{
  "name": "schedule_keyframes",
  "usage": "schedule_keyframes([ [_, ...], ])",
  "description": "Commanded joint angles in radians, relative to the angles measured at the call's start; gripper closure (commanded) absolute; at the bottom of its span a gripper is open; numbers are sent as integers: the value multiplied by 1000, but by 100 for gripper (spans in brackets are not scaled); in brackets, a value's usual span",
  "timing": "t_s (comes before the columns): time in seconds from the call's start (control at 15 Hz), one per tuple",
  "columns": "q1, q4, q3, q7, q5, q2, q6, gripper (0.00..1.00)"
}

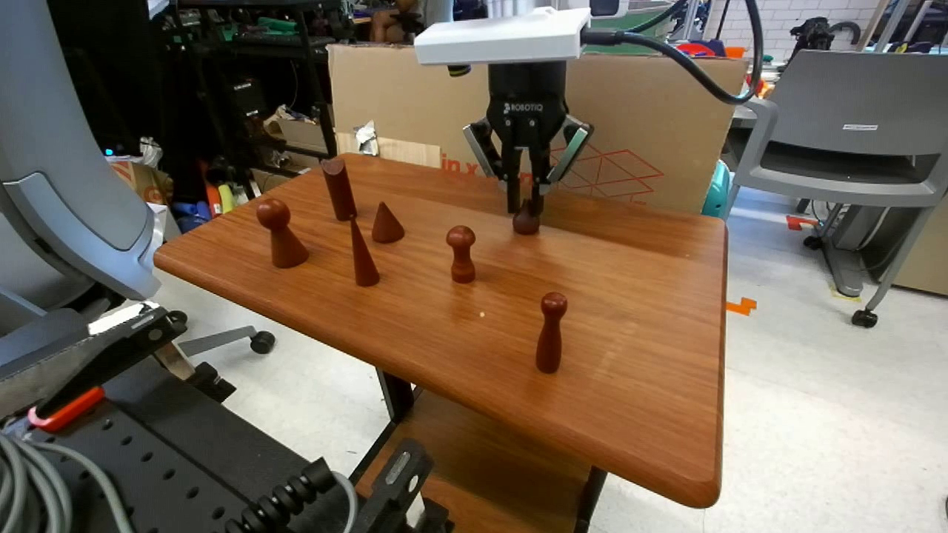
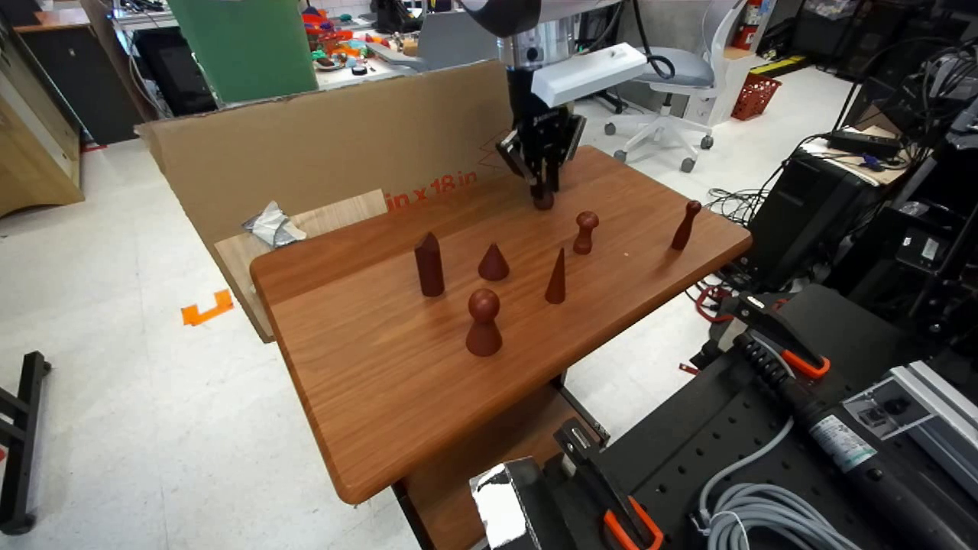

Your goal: Move the brown circular object from the back to the front

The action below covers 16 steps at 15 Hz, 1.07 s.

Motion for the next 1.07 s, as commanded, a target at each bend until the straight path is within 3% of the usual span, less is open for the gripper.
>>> schedule_keyframes([
  [0.0,-17,6,1,-58,-24,-49,-62,100],
  [0.53,-78,-133,-20,-113,-10,-226,-49,97],
  [1.0,-134,-139,-60,-89,-13,-200,-62,97],
])
